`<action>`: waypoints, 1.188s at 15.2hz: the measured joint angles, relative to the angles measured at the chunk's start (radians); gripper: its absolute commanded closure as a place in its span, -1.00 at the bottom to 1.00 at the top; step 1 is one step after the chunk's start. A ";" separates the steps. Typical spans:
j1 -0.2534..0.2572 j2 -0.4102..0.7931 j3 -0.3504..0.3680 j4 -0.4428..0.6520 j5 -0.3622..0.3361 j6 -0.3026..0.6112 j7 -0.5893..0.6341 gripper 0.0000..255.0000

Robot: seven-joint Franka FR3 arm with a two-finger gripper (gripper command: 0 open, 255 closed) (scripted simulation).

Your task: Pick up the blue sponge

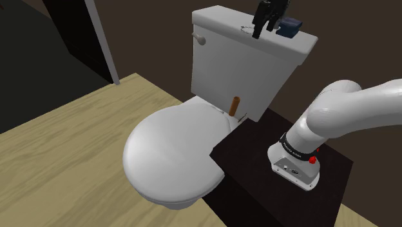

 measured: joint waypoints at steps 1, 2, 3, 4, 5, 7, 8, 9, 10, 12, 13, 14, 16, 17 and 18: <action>0.000 0.000 0.000 0.000 0.000 0.000 0.000 -1.00; -0.019 0.015 0.004 0.016 0.000 -0.010 0.032 -1.00; -0.049 0.040 0.008 0.042 0.000 -0.022 0.086 -1.00; -0.085 0.065 0.012 0.073 -0.001 -0.042 0.149 -1.00; -0.121 0.087 0.016 0.105 -0.001 -0.067 0.220 -1.00; -0.199 0.138 0.017 0.166 -0.005 -0.110 0.363 -1.00; -0.238 0.159 0.014 0.197 -0.008 -0.137 0.432 -1.00; -0.274 0.179 0.017 0.223 -0.006 -0.160 0.509 -1.00; -0.310 0.194 0.017 0.251 -0.005 -0.189 0.586 -1.00; -0.382 0.221 0.012 0.304 -0.004 -0.246 0.734 -1.00; -0.416 0.229 0.008 0.326 -0.003 -0.275 0.804 -1.00; -0.433 0.227 0.009 0.322 0.000 -0.281 0.848 -1.00; -0.446 0.223 0.008 0.303 0.001 -0.272 0.880 -1.00; -0.448 0.218 0.009 0.288 0.002 -0.263 0.887 -1.00; -0.449 0.214 0.009 0.273 0.003 -0.253 0.891 -1.00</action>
